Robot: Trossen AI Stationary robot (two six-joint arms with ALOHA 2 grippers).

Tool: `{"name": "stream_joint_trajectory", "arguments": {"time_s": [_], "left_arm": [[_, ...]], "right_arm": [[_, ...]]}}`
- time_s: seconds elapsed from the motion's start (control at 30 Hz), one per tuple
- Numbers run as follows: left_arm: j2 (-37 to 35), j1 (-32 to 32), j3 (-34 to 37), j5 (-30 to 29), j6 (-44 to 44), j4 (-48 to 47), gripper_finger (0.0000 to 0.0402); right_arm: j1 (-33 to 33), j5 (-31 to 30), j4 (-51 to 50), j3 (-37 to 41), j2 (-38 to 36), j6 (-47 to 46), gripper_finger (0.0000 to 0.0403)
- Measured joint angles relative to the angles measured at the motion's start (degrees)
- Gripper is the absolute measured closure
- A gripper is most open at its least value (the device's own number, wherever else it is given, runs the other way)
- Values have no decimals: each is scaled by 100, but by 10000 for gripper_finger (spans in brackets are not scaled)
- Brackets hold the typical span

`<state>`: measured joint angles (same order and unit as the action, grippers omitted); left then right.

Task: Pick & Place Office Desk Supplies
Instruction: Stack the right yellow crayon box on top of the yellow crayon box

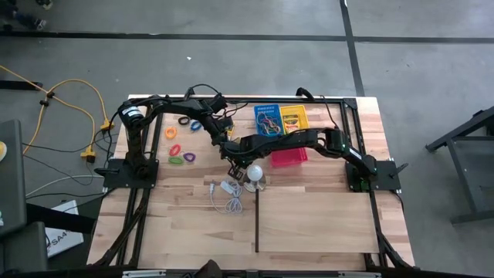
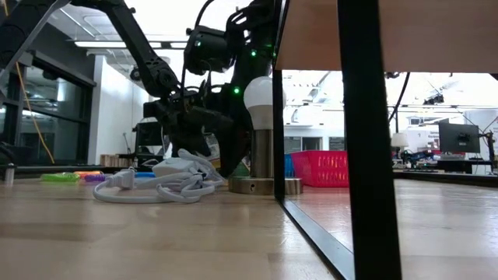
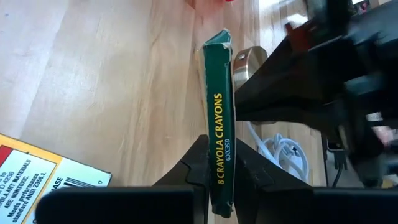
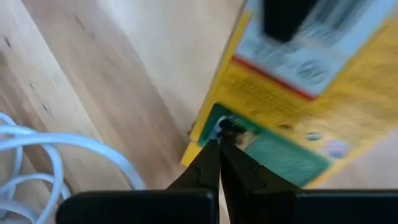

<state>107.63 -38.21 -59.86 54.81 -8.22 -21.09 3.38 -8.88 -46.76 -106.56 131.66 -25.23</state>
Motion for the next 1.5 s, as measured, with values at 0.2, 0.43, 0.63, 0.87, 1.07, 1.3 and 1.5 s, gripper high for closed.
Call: {"name": "stream_joint_trajectory", "arguments": {"time_s": [0.2,0.43,0.63,0.87,1.07,1.3,1.5], "left_arm": [[0,-134,0,83,-1,25,373],[0,-295,0,106,14,23,367],[0,-289,0,124,66,140,369],[-107,-301,0,726,684,1019,370],[-567,-337,-2,872,1444,1685,371],[-1099,-182,-4,894,1470,1672,371],[-1472,45,-4,937,1003,1682,371]], "right_arm": [[32,-299,-108,-5,-419,129,401],[22,-312,-69,-11,-586,151,401],[2,-320,-288,-10,-746,418,401],[-54,-776,-1205,-13,-1654,404,401],[-284,-1089,-1607,-13,-2552,220,401],[-618,-1905,-1712,-15,-3035,17,401],[-695,-2104,-1784,-13,-3038,-66,401]]}}
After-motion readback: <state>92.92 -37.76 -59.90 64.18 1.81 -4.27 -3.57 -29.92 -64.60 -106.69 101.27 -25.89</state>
